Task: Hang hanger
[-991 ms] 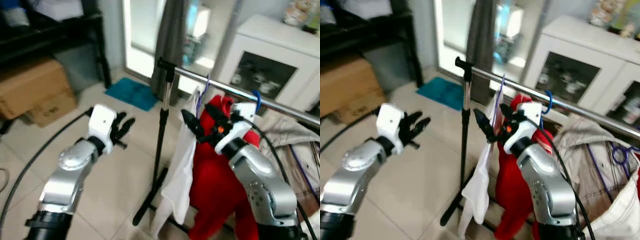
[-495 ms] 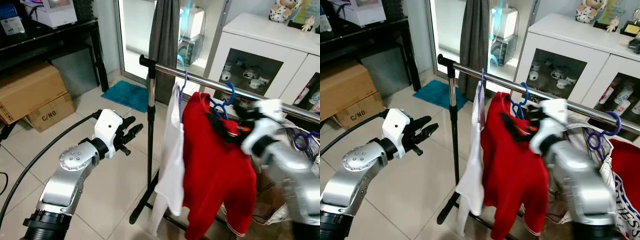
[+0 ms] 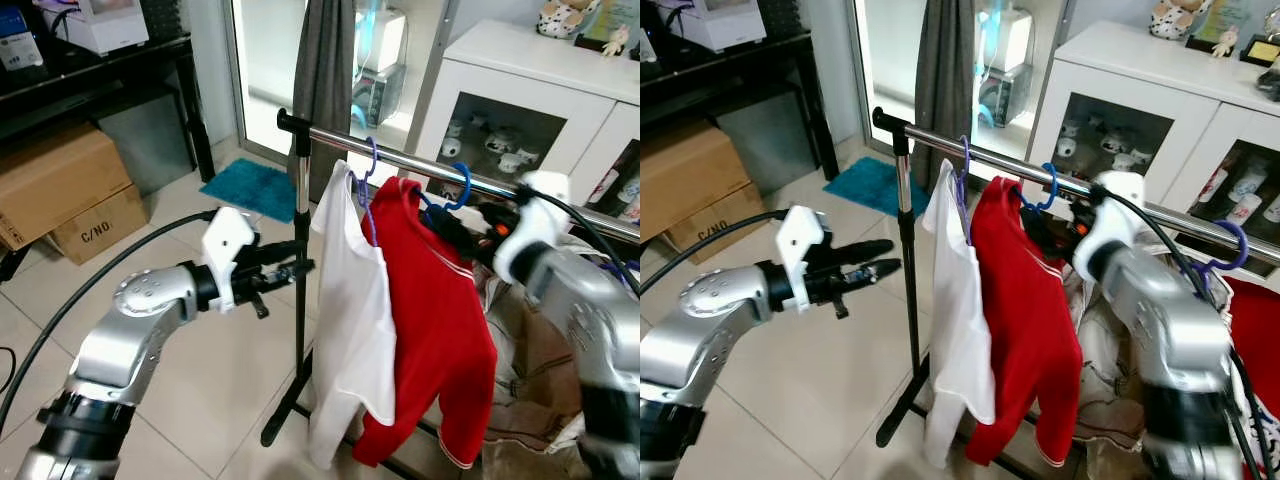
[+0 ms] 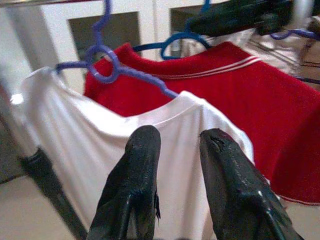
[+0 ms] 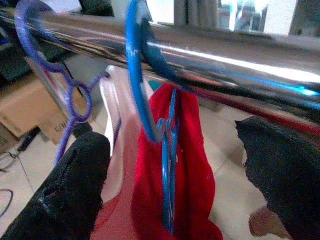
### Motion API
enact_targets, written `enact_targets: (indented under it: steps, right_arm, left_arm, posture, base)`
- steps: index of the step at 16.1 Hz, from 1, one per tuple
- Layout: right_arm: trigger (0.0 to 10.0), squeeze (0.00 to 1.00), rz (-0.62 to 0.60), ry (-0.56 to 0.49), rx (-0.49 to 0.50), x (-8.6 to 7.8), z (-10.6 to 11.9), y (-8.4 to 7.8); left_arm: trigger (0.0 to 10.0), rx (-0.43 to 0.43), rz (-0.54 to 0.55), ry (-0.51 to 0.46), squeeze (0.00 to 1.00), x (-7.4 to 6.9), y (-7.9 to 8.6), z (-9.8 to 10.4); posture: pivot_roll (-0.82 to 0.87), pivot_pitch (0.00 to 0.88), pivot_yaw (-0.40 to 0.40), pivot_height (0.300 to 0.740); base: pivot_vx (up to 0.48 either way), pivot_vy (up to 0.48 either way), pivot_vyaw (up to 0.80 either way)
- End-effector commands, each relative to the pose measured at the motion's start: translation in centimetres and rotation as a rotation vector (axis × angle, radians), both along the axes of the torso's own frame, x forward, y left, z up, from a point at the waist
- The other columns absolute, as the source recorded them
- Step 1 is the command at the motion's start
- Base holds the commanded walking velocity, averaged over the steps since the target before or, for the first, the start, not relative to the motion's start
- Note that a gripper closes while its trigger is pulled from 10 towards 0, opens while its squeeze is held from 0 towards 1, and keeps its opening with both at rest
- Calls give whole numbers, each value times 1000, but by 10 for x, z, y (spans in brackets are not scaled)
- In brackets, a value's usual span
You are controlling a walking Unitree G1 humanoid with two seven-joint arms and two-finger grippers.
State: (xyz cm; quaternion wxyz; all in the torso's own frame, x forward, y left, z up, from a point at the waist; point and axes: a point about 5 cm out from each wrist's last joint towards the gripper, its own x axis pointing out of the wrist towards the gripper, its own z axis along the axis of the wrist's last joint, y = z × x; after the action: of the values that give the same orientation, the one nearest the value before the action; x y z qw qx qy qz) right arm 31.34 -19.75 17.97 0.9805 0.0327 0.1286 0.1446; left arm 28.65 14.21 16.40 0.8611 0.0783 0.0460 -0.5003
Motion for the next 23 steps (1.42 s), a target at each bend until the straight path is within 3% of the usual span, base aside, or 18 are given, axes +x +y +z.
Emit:
enact_targets:
  steps: [1, 4, 5, 6, 9, 23]
  right_arm:
    - [10000, 0, -29, 45, -18, 4, -4, -3]
    - [10000, 0, -54, 103, -13, 13, -4, -5]
    - [7961, 0, -51, 118, -11, 16, -3, -5]
    - [3882, 0, -57, 133, -26, 18, -4, -5]
    - [0, 0, -91, 154, -18, 24, -4, -7]
    - [0, 0, -21, 188, -85, 19, -20, 12]
  left_arm:
    - [10000, 3, -26, -4, 0, 1, -3, 3]
    - [10000, 3, -44, 5, 0, 1, -4, 4]
    - [10000, 3, -45, 8, 0, 1, -4, 4]
    - [10000, 4, -46, 8, 0, 0, -4, 3]
    - [10000, 8, -44, 5, 0, 0, -3, 4]
    - [10000, 33, -49, -8, 0, 4, -2, 6]
  posture:
    - [-38, 0, -36, 740]
    - [-37, 0, -43, 740]
    - [-37, 0, -45, 740]
    - [-37, 0, -46, 740]
    - [-35, 0, -55, 740]
    - [-33, 0, -46, 740]
  base:
    - [0, 0, 0]
    - [0, 0, 0]
    - [0, 0, 0]
    - [0, 0, 0]
    - [0, 0, 0]
    - [0, 0, 0]
